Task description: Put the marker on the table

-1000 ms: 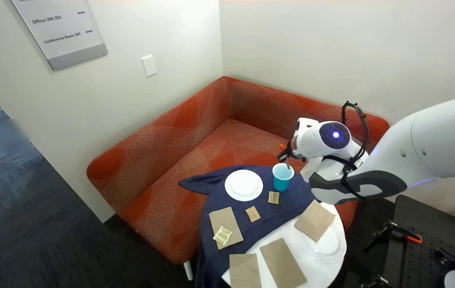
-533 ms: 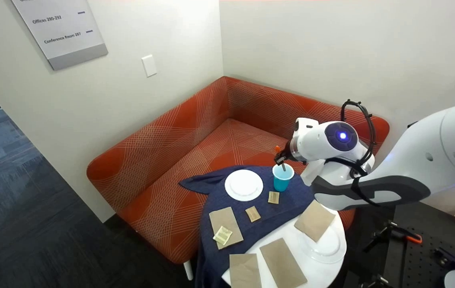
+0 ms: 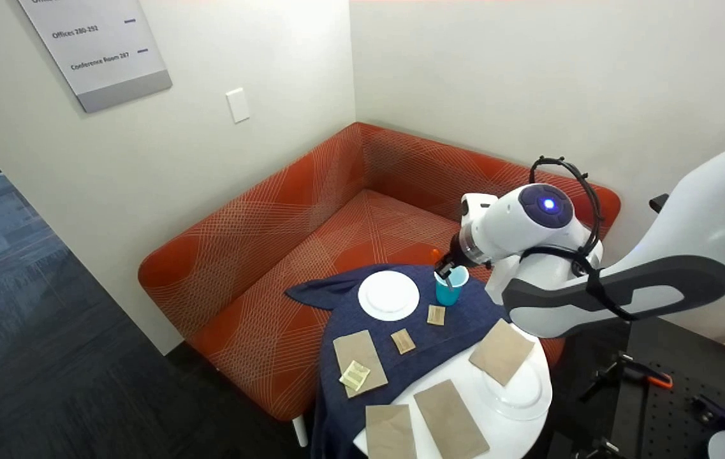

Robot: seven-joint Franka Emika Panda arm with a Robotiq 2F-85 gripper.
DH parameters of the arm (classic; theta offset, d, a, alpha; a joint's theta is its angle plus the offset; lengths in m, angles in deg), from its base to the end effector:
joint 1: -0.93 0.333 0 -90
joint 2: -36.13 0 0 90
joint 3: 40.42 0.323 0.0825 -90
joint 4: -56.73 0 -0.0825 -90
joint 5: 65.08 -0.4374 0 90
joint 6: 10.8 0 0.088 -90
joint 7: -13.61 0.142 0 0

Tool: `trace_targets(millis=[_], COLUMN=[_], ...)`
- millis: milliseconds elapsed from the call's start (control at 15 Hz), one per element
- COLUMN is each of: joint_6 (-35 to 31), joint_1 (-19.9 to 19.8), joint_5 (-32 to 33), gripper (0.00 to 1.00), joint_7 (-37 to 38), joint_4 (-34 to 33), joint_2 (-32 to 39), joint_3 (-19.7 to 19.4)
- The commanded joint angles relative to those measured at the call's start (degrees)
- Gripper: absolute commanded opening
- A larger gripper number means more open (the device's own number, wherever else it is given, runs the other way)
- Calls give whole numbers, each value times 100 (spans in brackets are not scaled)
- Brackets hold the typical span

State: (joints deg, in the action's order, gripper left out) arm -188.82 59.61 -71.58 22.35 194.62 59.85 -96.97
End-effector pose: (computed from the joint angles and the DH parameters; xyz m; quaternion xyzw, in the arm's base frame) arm 0.5816 -0.0098 0.2056 0.9589 -0.0505 0.2507 0.1227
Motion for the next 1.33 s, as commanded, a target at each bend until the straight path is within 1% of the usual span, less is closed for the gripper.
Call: trace_targets(millis=[0, 267, 333, 400, 733, 867, 1000, 1267], joint_6=[862, 1910, 2129, 2339, 3213, 3448, 3650, 3963], joint_1=[-398, -755, -1450, -1754, -3897, -4448, -4820, -5241], joint_5=[180, -60, 569, 626, 983, 1018, 1070, 1135], gripper=[4, 4, 4, 4, 4, 4, 4, 4], joint_7=[-567, -949, -545, -583, -634, -677, -653, -650], joint_4=[26, -281, -381, -486, -1012, -1170, -1319, -1580], joint_2=[-769, -715, -849, -803, -537, -408, -290, -19], joint_3=[381, 679, 1260, 1543, 3674, 4238, 4603, 4955])
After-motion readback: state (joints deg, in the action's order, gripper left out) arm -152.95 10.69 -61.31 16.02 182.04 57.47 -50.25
